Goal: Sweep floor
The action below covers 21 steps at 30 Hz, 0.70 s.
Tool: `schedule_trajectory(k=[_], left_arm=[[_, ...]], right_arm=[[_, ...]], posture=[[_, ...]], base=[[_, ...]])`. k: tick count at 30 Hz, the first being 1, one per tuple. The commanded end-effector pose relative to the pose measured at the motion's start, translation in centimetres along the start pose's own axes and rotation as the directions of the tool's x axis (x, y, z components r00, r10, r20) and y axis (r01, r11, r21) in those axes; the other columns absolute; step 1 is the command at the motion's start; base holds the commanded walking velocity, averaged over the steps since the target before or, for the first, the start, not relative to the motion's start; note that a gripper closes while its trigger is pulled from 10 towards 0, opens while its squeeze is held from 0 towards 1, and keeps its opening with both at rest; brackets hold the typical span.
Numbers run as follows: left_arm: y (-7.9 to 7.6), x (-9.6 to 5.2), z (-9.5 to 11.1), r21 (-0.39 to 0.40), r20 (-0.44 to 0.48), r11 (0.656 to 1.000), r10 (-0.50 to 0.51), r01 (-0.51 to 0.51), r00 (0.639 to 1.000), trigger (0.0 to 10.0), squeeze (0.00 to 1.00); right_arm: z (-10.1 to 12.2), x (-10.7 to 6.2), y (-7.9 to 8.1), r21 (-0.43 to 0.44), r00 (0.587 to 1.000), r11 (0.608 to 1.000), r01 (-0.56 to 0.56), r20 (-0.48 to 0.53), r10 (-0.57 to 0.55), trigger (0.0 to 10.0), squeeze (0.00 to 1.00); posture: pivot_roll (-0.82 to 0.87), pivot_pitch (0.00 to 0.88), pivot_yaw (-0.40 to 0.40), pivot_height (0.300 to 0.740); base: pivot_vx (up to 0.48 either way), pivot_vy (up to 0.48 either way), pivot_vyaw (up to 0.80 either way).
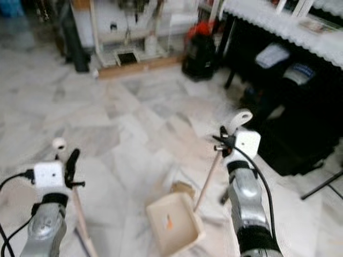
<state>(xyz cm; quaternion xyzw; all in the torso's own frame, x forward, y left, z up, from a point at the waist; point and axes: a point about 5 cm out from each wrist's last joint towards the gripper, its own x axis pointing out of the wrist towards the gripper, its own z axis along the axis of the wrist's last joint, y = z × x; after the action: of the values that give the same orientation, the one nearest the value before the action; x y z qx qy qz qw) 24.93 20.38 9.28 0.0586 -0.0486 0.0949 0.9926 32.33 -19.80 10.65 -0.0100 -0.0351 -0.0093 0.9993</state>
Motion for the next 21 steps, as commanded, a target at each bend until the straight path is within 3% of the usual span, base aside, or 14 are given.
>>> schedule_trajectory(k=[1,16,21], left_arm=[[-0.01,0.03,0.42,0.01,0.029,1.0,-0.009,0.008,1.0,10.0,0.0],[-0.11,0.23,0.54,0.025,0.03,0.999,-0.032,0.031,0.999,10.0,0.0],[-0.08,0.26,0.56,0.028,0.03,0.999,-0.031,0.031,0.999,10.0,0.0]], right_arm=[[1.27,0.42,-0.04,-0.005,0.999,1.0,-0.001,0.05,0.001,10.0,0.0],[1.6,-0.17,-0.55,0.004,0.996,0.999,0.044,0.073,-0.045,10.0,0.0],[1.69,-0.16,-0.76,-0.005,0.995,0.998,0.06,0.076,-0.059,10.0,0.0]], posture=[[-0.04,0.022,-0.061,0.74],[-0.04,0.042,-0.049,0.74],[-0.04,0.044,-0.049,0.74]], base=[[0.0,0.0,0.0],[0.0,0.0,-0.09],[0.0,0.0,-0.8]])
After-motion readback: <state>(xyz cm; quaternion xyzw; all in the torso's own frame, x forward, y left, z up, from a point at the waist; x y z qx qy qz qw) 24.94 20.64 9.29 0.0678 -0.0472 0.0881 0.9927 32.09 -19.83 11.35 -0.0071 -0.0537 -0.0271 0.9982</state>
